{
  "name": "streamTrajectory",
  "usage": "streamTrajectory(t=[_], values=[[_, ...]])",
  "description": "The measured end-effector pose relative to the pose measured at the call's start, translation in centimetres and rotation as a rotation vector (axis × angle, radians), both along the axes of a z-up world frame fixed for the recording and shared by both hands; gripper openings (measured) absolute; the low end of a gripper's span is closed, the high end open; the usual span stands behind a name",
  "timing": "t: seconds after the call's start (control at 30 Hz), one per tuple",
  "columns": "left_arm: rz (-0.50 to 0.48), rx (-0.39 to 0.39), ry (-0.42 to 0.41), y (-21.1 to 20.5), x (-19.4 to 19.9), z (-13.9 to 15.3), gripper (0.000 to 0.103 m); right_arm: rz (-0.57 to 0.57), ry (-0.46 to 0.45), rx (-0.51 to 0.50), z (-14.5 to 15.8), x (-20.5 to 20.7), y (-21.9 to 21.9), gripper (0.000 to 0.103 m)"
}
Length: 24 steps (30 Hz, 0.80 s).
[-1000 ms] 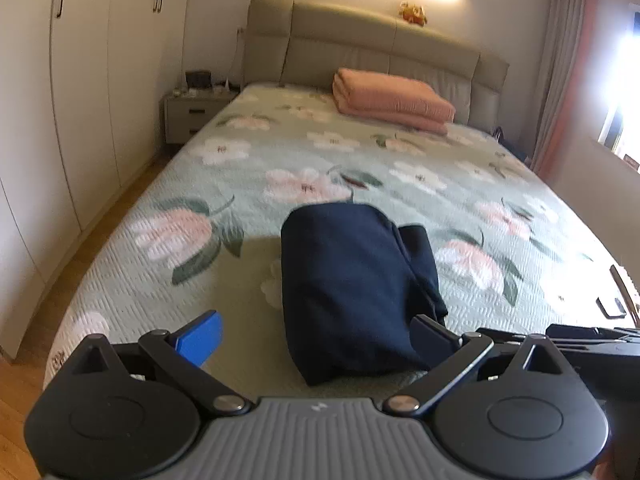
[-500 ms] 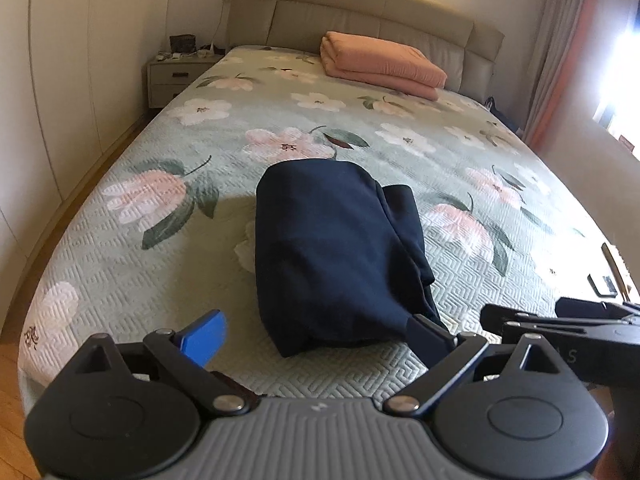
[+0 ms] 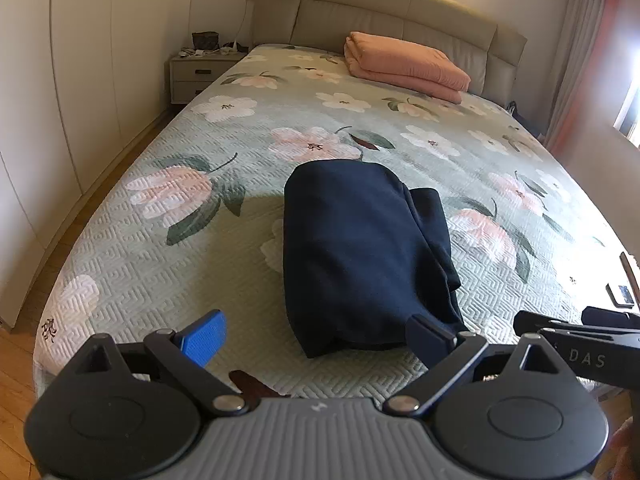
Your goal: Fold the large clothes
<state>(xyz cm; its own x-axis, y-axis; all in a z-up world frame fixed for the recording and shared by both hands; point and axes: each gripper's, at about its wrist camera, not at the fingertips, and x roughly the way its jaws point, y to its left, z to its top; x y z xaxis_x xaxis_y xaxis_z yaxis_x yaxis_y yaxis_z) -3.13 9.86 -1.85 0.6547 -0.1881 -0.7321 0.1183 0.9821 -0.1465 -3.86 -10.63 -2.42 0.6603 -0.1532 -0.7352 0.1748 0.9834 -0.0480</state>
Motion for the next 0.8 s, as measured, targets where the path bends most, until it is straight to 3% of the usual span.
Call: streamTrajectory(t=[0.67, 0.8], values=[[0.009, 0.039, -0.004, -0.4, 0.3, 0.0, 0.098, -0.004, 0.001, 0.011, 0.0, 0.0, -0.6, 0.101], [0.038, 0.119, -0.019, -1.0, 0.2, 0.0, 0.097, -0.003, 0.001, 0.012, 0.0, 0.0, -0.6, 0.101]])
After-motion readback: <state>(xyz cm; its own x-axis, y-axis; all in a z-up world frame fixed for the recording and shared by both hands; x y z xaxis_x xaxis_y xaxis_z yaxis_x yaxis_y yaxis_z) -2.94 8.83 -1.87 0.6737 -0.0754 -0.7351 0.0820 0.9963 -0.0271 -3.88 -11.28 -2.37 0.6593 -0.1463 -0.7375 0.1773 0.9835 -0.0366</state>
